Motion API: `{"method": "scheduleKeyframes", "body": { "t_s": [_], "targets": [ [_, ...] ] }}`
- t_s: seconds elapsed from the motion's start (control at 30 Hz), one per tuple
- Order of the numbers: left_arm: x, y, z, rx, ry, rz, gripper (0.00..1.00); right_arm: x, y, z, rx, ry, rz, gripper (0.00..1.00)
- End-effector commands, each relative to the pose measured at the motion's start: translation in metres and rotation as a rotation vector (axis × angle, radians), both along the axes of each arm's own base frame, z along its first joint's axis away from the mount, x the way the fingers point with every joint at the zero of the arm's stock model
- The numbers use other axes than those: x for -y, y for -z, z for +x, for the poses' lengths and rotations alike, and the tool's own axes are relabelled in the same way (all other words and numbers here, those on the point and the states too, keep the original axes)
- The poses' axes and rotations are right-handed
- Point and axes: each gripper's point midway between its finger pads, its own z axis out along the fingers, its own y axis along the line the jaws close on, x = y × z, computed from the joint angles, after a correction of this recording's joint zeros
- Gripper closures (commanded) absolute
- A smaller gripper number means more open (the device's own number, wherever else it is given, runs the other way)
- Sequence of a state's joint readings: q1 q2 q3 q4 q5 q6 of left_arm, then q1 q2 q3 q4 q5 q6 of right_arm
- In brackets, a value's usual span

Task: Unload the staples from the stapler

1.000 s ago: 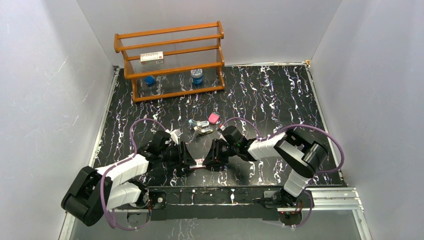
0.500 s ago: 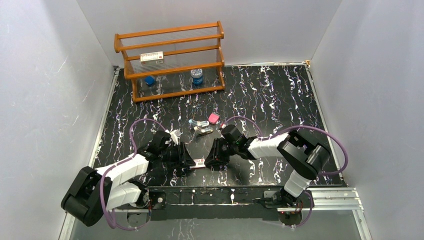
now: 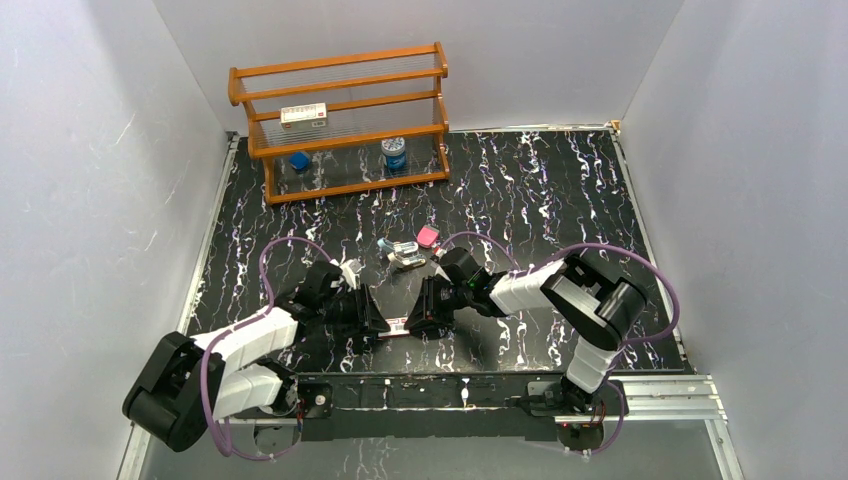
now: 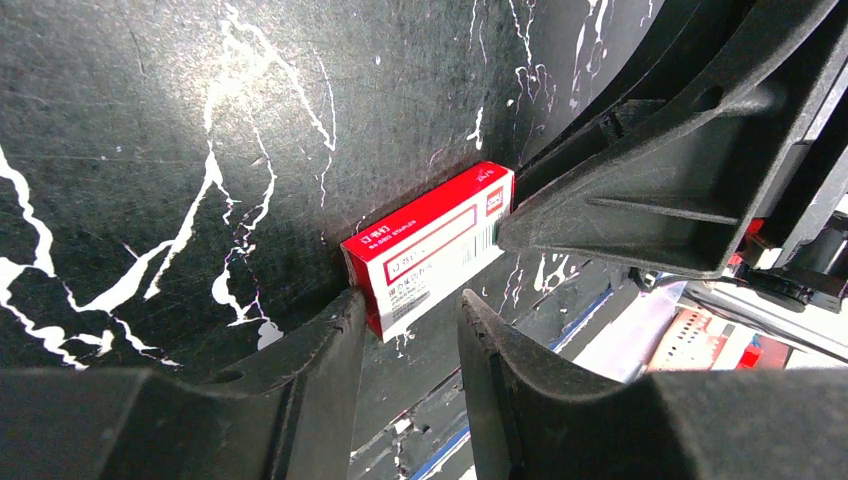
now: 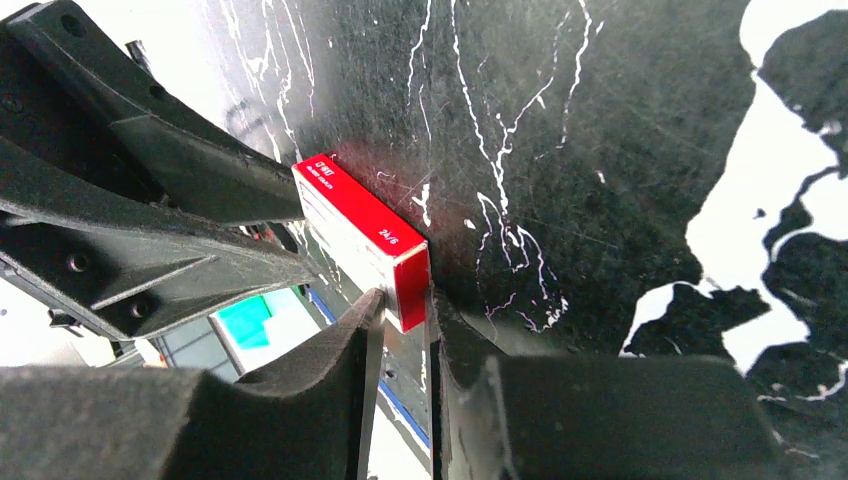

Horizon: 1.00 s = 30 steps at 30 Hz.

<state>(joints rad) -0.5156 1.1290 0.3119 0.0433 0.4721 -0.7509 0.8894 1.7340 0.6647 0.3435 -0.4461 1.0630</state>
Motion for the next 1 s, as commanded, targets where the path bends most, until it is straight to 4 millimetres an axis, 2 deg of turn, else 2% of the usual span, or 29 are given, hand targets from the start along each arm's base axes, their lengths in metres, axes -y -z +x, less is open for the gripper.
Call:
{"method": "scheduleKeyframes", "body": {
  "t_s": [0.0, 0.23, 0.33, 0.5, 0.63, 0.97],
  "targets": [
    [0.008, -0.012, 0.004, 0.021, 0.034, -0.024, 0.64, 0.0, 0.004, 0.002, 0.03, -0.02, -0.003, 0.7],
    [0.012, -0.01, 0.001, 0.018, 0.056, -0.029, 0.62, 0.001, -0.003, 0.002, 0.069, -0.025, 0.019, 0.71],
    [0.01, -0.009, 0.002, 0.016, 0.043, -0.02, 0.6, 0.014, 0.005, 0.008, 0.074, 0.029, -0.082, 0.66],
    [0.005, -0.006, 0.003, 0.02, 0.008, 0.001, 0.56, 0.025, 0.004, 0.022, 0.118, 0.079, -0.177, 0.6],
    [0.004, -0.006, 0.002, 0.016, 0.007, 0.007, 0.56, 0.019, 0.003, 0.025, 0.122, 0.064, -0.16, 0.6],
    [0.009, -0.01, 0.004, 0.016, 0.033, -0.006, 0.61, -0.015, -0.017, 0.022, 0.126, -0.055, 0.009, 0.72]
  ]
}}
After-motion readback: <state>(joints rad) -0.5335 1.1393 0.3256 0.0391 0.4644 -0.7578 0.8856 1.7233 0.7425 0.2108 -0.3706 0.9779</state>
